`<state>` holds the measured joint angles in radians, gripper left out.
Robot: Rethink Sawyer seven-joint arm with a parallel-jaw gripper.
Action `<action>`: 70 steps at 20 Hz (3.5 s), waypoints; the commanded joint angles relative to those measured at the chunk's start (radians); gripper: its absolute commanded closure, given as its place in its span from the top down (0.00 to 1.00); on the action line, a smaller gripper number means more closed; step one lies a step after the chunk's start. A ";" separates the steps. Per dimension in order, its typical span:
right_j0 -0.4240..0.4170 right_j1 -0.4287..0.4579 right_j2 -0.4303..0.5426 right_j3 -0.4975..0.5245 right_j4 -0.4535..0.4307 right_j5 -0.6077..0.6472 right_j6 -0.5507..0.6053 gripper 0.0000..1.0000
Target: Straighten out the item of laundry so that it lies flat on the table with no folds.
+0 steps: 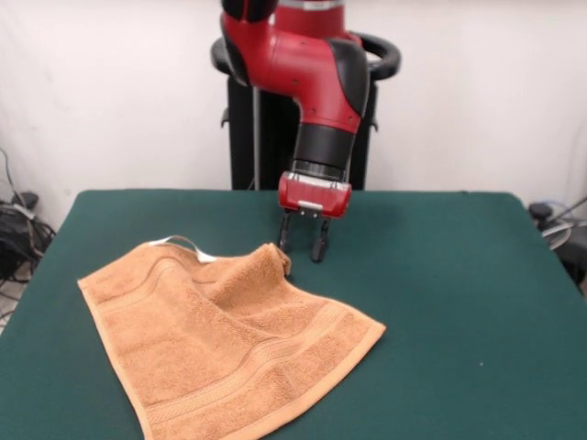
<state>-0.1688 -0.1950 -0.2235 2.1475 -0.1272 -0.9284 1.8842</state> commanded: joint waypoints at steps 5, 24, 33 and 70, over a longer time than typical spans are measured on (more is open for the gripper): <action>0.039 0.078 -0.064 -0.180 0.137 -0.082 0.084 1.00; 0.003 0.138 -0.043 -0.210 0.056 -0.200 0.154 1.00; -0.055 0.161 0.012 -0.240 -0.055 -0.194 0.196 1.00; -0.024 0.226 -0.045 -0.359 -0.133 -0.154 0.049 1.00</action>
<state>-0.2219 -0.0690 -0.3339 2.0140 -0.2742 -1.1460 1.8842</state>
